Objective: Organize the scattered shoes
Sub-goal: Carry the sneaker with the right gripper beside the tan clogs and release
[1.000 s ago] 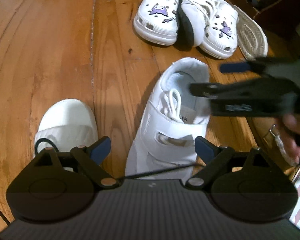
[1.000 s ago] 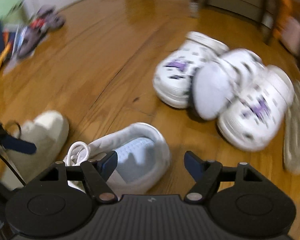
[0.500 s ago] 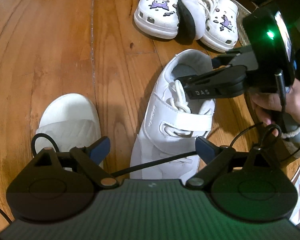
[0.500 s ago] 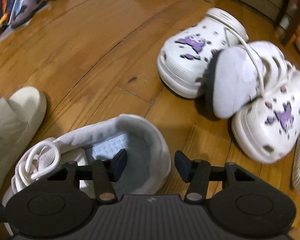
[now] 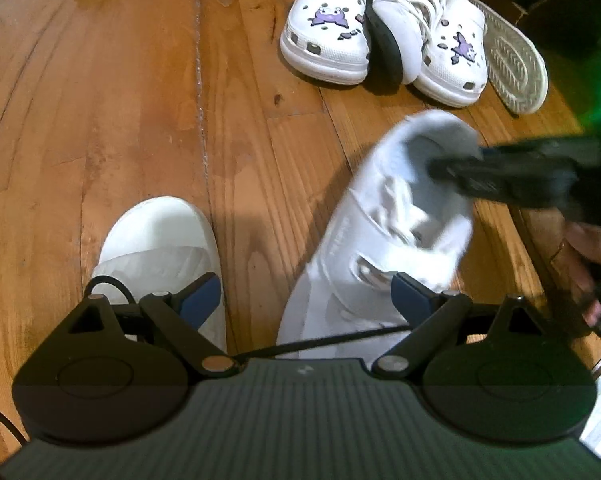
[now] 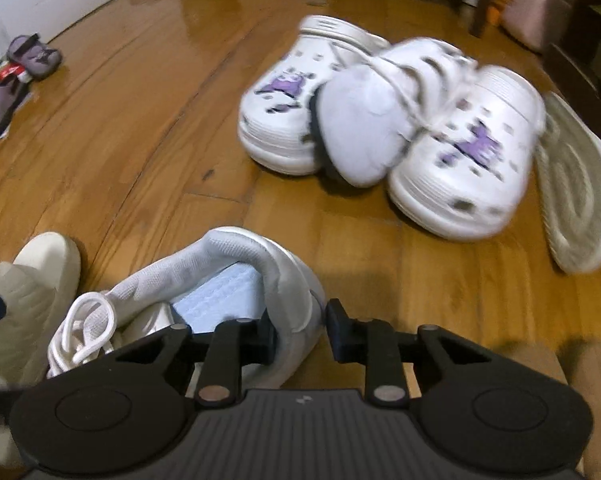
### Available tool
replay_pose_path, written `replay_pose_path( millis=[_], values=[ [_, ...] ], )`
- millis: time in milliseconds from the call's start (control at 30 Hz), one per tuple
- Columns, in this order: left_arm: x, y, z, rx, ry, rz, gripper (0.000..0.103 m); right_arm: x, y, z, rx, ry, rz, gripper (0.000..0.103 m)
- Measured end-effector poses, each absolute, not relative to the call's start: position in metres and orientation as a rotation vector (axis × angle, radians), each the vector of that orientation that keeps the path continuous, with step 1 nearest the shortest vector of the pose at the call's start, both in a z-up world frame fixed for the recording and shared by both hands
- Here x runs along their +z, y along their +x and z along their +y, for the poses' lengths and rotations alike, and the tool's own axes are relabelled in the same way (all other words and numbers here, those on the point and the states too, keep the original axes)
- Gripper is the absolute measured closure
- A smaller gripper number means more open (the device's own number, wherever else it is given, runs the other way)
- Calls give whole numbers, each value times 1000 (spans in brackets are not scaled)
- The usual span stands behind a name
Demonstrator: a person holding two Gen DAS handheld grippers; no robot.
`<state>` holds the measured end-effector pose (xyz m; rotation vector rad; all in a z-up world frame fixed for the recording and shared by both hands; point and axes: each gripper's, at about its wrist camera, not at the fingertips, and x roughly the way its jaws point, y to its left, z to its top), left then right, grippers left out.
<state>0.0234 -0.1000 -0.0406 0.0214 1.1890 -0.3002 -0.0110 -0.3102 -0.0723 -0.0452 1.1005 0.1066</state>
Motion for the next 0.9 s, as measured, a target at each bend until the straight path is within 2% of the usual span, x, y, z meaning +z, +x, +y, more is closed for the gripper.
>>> replay_pose_path(
  millis=[133, 267, 367, 400, 433, 533, 567, 700, 800, 867, 900],
  values=[
    [-42, 21, -92, -272, 46, 1186, 7, -71, -56, -325, 97, -14, 1141, 70],
    [-37, 19, -88, -266, 47, 1167, 7, -79, -102, -349, 19, 132, 1220, 69],
    [-35, 18, -90, -288, 29, 1170, 7, -84, -129, -353, -14, 214, 1278, 63],
    [-35, 18, -91, -293, 26, 1170, 7, -84, -137, -352, -13, 221, 1298, 57],
    [-35, 17, -92, -295, 27, 1171, 7, -83, -140, -351, -5, 213, 1302, 45],
    [-35, 13, -94, -303, 30, 1171, 7, -51, -163, -329, 53, 1, 1212, 32],
    [-34, 11, -94, -319, 26, 1176, 7, -47, -165, -325, 70, -51, 1187, 31],
    [-30, 4, -100, -391, 3, 1187, 6, -38, -168, -297, 284, -419, 958, 32],
    [-35, 3, -110, -413, 5, 1223, 5, -66, -151, -289, 336, -591, 942, 43],
    [-34, 1, -113, -428, 1, 1224, 5, -80, -140, -290, 380, -570, 964, 45],
    [-33, 0, -114, -436, -2, 1219, 5, -86, -134, -289, 430, -519, 981, 60]
  ],
)
